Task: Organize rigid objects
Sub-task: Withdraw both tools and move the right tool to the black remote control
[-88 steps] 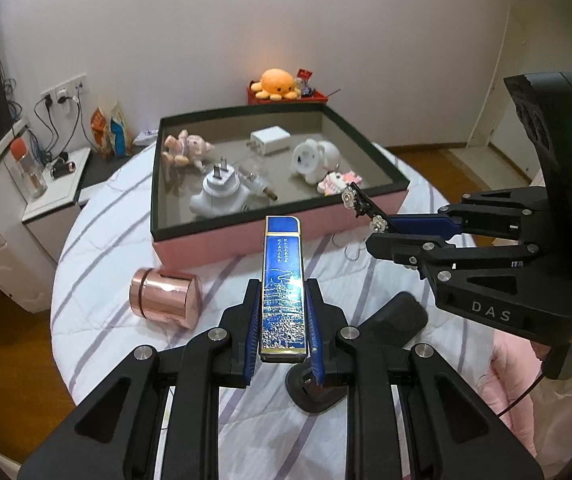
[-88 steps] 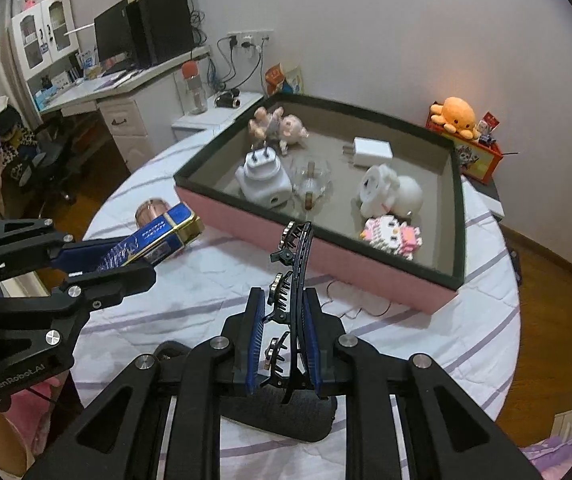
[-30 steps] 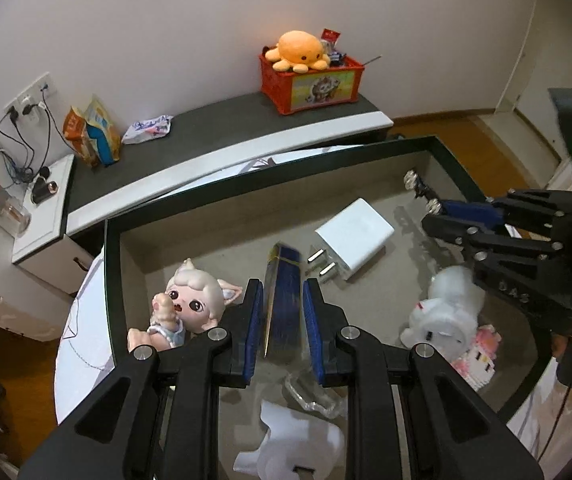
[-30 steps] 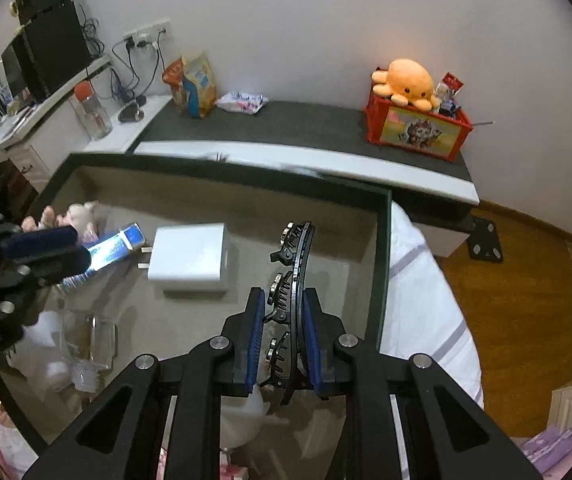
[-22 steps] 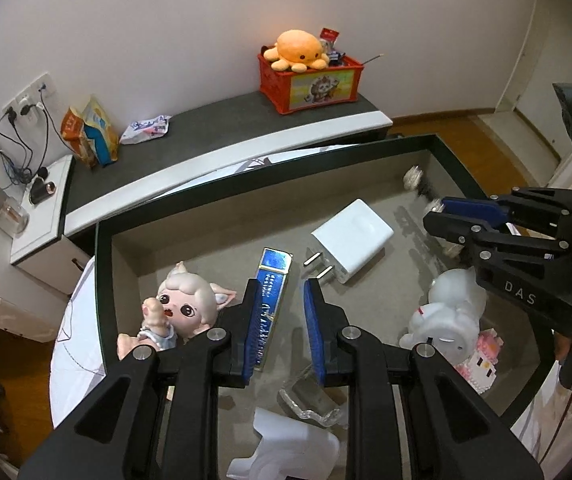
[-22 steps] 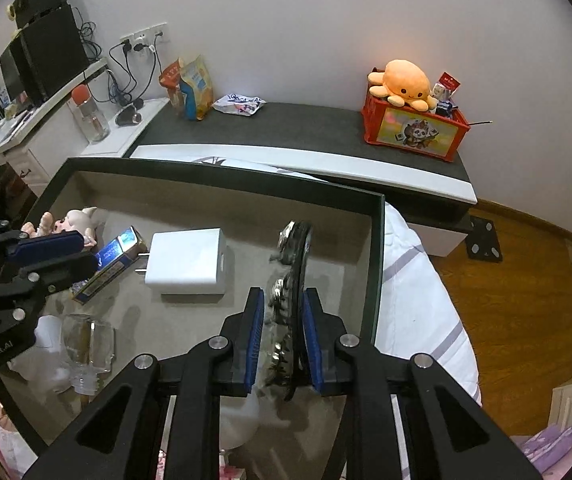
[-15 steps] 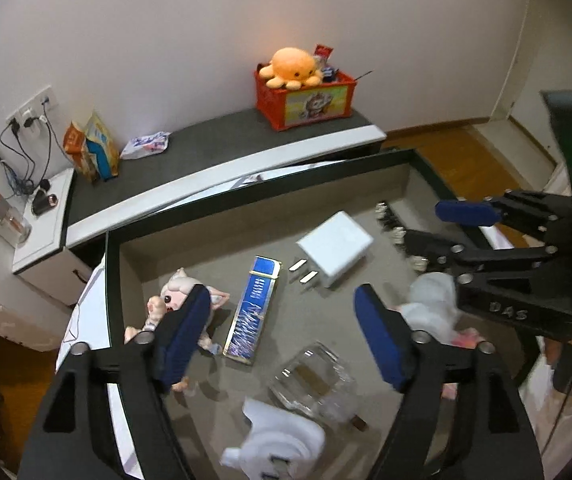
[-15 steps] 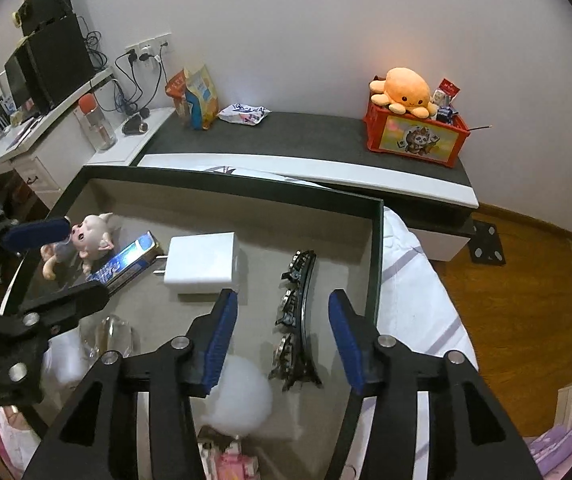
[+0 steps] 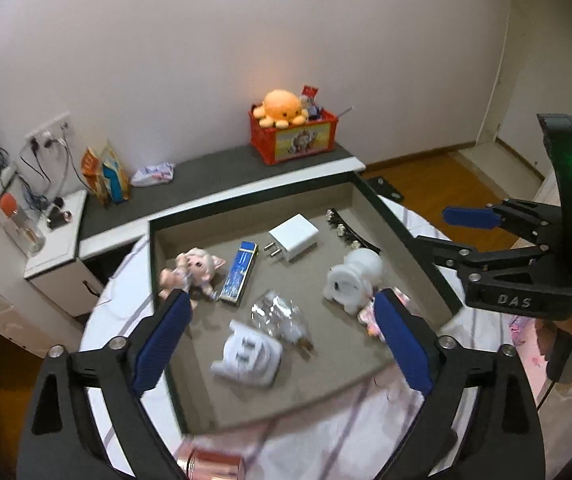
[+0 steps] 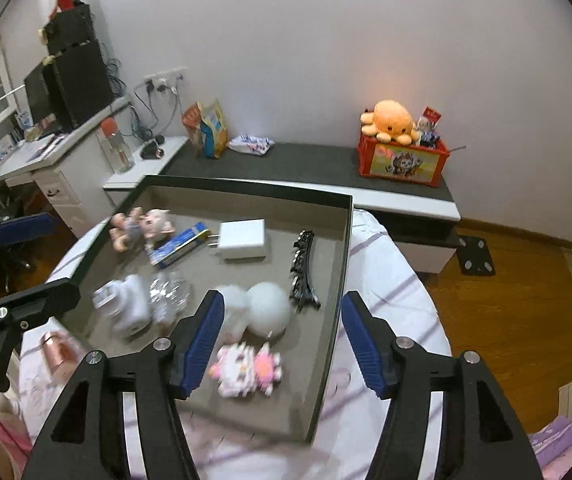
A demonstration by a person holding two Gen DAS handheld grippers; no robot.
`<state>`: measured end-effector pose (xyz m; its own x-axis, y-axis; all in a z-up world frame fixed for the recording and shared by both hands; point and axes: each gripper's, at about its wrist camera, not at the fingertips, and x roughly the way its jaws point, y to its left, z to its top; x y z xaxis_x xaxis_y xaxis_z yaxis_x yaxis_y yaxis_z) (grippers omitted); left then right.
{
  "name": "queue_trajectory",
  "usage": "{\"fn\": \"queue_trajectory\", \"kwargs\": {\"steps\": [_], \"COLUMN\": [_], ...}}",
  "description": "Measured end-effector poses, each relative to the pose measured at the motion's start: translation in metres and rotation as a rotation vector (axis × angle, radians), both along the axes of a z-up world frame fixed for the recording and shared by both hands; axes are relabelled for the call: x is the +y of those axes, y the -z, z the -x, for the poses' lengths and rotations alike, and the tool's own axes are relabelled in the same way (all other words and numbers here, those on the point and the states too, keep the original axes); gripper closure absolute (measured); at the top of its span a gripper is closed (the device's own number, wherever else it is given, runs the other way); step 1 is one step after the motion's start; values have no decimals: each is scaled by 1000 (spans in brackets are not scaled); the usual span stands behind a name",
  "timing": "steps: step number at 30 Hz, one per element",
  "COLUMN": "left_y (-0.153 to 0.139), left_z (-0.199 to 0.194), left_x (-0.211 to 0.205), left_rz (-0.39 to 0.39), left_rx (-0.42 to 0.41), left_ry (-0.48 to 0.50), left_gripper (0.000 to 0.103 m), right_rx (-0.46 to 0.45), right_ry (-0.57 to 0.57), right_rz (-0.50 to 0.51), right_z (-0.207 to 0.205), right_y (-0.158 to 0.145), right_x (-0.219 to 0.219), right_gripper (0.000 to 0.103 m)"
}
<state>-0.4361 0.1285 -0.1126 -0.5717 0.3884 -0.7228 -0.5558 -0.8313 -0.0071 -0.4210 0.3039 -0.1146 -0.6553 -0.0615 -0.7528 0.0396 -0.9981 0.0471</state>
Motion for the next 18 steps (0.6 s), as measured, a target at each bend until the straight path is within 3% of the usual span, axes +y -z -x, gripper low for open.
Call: {"fn": "queue_trajectory", "kwargs": {"steps": [4, 11, 14, 18], "left_y": [-15, -22, -14, 3], "left_z": [-41, -113, -139, -163], "left_x": [-22, -66, -75, -86], "left_rz": [-43, -87, -69, -88], "left_rx": [42, 123, 167, 139], "left_ry": [5, -41, -86, -106], "left_gripper": [1, 1, 0, 0], "right_rx": [60, 157, 201, 214], "right_ry": [-21, -24, -10, -4], "right_rz": [19, 64, 69, 108], "right_z": [-45, -123, -153, -178], "right_y": [-17, -32, -31, -21], "right_x": [-11, -35, -50, -64], "right_gripper": [26, 23, 23, 22]}}
